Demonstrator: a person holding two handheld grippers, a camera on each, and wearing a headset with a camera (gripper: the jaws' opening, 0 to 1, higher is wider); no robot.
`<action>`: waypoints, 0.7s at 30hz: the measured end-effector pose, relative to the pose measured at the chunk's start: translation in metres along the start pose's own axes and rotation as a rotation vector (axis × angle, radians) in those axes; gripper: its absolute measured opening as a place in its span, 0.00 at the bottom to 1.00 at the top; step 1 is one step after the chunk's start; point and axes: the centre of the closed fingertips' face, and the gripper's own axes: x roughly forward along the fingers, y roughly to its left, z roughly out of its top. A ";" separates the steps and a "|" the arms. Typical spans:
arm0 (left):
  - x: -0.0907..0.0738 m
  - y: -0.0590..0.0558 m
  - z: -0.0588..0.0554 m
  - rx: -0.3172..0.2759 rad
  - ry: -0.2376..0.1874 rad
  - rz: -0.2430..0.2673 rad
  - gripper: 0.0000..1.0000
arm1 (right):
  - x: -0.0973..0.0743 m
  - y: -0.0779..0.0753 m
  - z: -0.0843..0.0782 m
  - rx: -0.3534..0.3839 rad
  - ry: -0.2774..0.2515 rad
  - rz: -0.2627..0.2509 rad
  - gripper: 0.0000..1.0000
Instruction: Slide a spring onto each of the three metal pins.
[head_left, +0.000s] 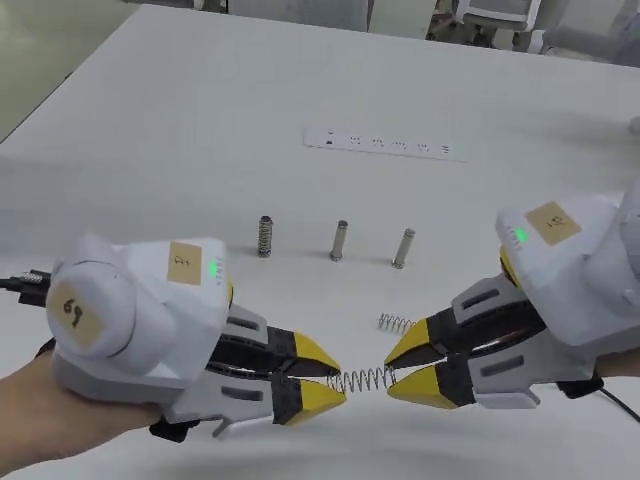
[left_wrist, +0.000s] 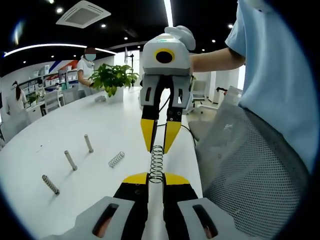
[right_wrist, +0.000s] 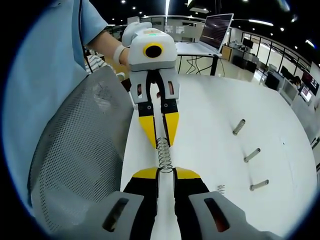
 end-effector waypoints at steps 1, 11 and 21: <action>0.001 0.000 0.000 0.000 -0.001 -0.001 0.02 | -0.001 0.000 0.001 0.000 0.003 0.001 0.08; 0.005 0.003 0.000 -0.005 -0.002 -0.003 0.02 | -0.007 -0.003 0.013 -0.022 0.015 0.003 0.07; 0.007 0.004 -0.002 -0.010 0.006 -0.006 0.02 | -0.006 -0.005 0.021 -0.056 0.044 0.000 0.07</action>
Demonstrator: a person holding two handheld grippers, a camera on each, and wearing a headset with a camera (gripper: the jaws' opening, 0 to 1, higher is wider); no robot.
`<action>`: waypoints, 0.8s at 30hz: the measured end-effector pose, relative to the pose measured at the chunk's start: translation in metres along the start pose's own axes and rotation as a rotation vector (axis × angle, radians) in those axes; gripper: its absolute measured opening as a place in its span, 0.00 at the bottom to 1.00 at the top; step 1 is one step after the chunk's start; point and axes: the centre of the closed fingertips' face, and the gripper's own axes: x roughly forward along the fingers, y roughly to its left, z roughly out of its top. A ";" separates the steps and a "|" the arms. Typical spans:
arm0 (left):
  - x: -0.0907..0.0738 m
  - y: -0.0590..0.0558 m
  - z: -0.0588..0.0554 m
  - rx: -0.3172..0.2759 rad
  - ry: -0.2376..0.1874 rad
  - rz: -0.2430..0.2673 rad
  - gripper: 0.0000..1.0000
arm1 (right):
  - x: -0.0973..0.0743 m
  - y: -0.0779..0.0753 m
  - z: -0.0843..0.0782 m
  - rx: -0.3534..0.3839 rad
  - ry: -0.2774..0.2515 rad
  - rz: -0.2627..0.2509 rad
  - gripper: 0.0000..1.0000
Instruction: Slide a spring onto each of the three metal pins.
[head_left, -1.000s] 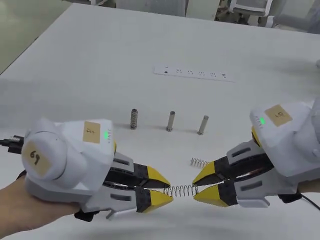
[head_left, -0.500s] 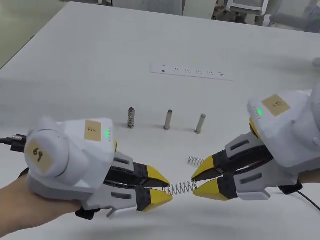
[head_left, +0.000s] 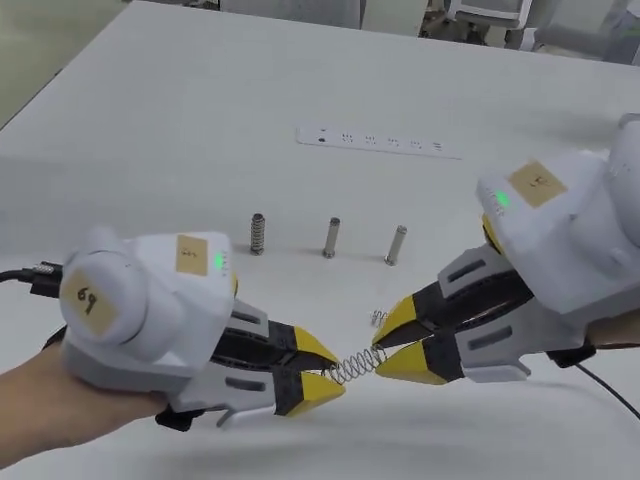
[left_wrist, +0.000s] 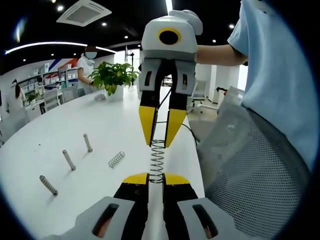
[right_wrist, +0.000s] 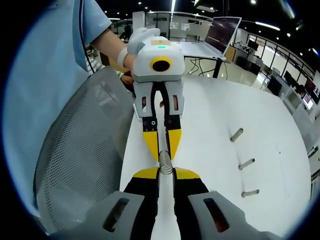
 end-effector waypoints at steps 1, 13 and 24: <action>0.000 0.000 0.000 0.000 0.001 -0.001 0.02 | 0.000 0.000 0.001 -0.005 0.001 0.000 0.07; 0.000 -0.001 -0.003 -0.005 0.011 -0.007 0.01 | 0.003 0.001 0.008 -0.049 0.031 -0.004 0.07; 0.000 -0.003 -0.003 -0.009 0.013 -0.013 0.01 | 0.004 0.003 0.009 -0.070 0.045 0.003 0.07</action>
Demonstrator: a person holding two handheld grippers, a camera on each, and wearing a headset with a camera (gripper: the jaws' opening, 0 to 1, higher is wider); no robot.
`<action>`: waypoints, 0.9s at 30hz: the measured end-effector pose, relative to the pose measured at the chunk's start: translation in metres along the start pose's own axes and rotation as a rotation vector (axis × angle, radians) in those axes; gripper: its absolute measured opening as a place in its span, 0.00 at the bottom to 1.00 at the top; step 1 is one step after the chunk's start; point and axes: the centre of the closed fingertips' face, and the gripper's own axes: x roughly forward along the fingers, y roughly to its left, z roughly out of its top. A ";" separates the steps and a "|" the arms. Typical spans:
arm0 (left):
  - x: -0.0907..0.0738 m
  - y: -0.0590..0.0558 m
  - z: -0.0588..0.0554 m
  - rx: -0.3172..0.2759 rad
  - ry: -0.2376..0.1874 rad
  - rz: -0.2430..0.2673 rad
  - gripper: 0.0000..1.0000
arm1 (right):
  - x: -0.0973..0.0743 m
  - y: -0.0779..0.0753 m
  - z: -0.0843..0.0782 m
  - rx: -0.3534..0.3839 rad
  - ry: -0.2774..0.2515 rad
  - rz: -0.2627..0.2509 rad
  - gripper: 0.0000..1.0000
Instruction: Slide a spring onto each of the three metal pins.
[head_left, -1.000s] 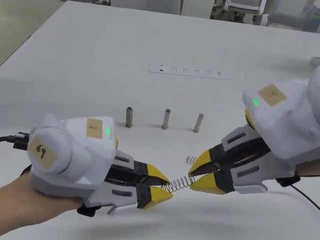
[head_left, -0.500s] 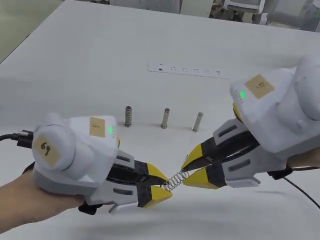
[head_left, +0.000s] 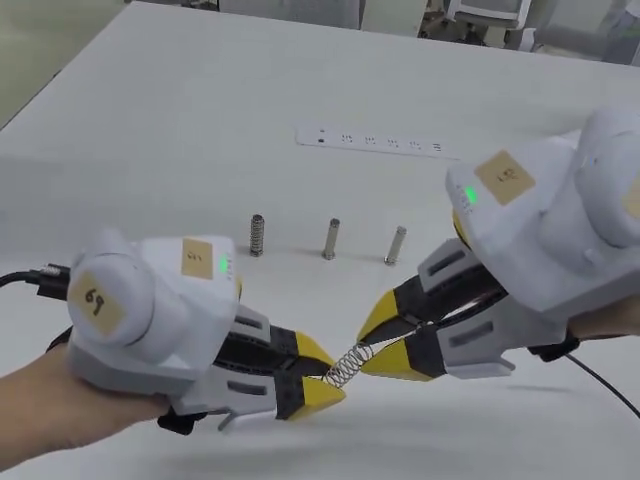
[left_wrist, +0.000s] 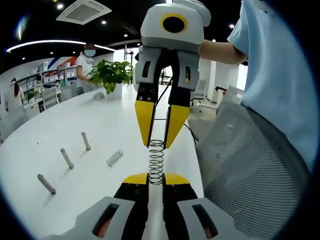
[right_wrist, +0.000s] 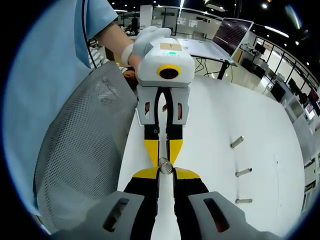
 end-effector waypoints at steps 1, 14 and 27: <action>0.000 0.000 0.000 -0.001 0.000 0.000 0.01 | 0.000 0.000 0.000 0.000 0.001 0.000 0.07; 0.000 0.004 0.002 0.013 0.002 0.006 0.01 | -0.003 -0.001 -0.001 -0.009 0.008 0.005 0.11; 0.001 0.002 -0.001 0.019 0.021 -0.002 0.01 | -0.009 -0.008 0.002 -0.057 0.041 0.018 0.20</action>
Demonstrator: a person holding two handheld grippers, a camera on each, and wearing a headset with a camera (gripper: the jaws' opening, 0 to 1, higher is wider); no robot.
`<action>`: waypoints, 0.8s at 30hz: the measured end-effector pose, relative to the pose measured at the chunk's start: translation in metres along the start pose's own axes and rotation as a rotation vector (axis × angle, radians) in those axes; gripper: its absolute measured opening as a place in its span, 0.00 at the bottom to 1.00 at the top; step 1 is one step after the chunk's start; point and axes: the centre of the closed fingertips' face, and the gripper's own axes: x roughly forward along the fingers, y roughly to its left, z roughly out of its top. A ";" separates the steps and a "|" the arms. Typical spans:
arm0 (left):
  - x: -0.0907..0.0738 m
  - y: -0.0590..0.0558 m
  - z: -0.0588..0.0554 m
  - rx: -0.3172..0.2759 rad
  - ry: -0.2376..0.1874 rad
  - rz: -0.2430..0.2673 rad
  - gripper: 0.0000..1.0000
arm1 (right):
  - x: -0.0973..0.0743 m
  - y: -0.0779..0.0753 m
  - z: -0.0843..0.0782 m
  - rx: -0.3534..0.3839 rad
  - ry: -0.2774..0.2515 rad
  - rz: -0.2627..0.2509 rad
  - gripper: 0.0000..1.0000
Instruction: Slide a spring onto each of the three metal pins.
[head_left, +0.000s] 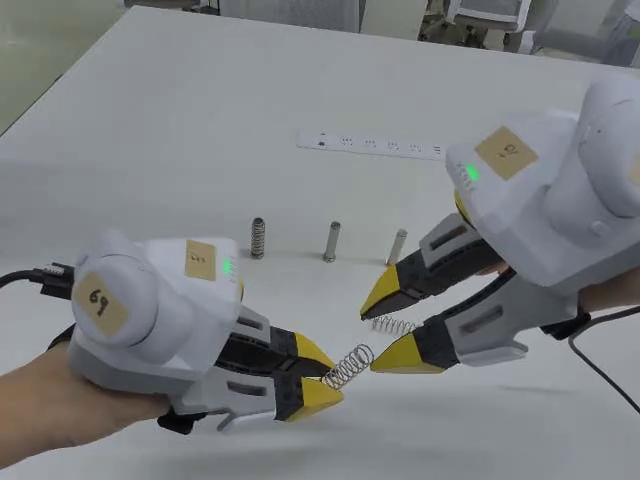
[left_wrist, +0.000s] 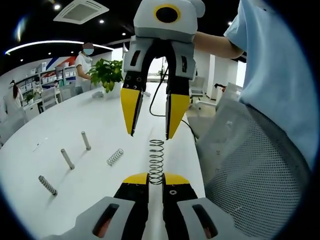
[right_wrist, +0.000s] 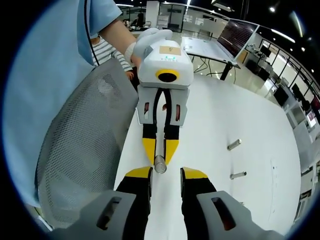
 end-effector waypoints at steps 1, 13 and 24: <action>0.000 0.000 0.000 0.002 0.002 -0.001 0.01 | 0.001 0.002 0.001 -0.003 0.003 0.014 0.20; 0.001 0.000 0.001 -0.003 -0.001 -0.002 0.01 | 0.020 0.010 -0.001 -0.015 0.025 0.062 0.15; 0.002 -0.002 0.004 -0.001 -0.012 -0.004 0.01 | 0.028 0.013 -0.004 -0.010 0.033 0.082 0.11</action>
